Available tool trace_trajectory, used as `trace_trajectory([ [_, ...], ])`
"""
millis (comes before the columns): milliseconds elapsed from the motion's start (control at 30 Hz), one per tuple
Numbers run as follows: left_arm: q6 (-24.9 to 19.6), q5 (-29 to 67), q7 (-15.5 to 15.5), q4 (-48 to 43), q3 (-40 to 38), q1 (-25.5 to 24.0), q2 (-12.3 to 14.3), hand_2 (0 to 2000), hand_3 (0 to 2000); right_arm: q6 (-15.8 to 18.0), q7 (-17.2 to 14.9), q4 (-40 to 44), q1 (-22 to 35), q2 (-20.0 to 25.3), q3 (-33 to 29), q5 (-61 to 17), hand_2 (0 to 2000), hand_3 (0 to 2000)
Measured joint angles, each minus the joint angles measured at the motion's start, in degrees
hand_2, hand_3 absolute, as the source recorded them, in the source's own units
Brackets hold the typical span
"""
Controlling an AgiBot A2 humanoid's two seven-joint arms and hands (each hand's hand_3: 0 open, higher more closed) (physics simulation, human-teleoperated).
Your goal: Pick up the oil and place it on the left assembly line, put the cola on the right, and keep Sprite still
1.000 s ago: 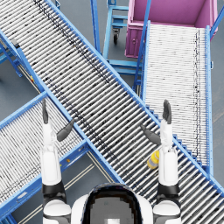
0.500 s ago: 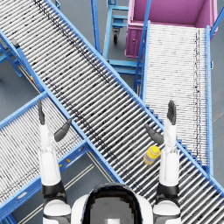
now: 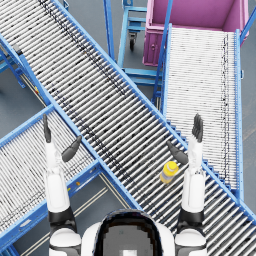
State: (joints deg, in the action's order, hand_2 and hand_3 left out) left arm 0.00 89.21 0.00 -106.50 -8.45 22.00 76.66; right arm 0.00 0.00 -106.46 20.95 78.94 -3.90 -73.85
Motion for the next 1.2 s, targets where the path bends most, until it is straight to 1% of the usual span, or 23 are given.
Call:
trace_trajectory([
  [267,0.0,0.0,0.0,-0.26,-0.51,-0.43,0.25,0,0,0.0,0.0,-0.5,-0.21,0.44,-0.24,0.0,0,0],
  [500,0.0,0.0,0.0,-0.79,-0.55,-1.42,0.63,0,0,0.0,0.0,-3.32,-4.17,1.08,-0.43,0.0,0,0],
  [767,0.0,0.0,0.0,-1.26,-0.52,-1.99,0.9,0,0,0.0,0.0,-4.88,-6.47,1.69,-0.9,0.01,0,0],
  [967,0.0,0.0,0.0,-0.99,-0.55,-2.36,1.1,0,0,0.0,0.0,-4.91,-11.03,2.32,-0.18,0.01,0,0],
  [1200,0.0,0.0,0.0,-1.05,0.0,-2.22,1.23,0,0,0.0,0.0,-2.62,-16.38,2.77,1.94,0.01,0,0],
])
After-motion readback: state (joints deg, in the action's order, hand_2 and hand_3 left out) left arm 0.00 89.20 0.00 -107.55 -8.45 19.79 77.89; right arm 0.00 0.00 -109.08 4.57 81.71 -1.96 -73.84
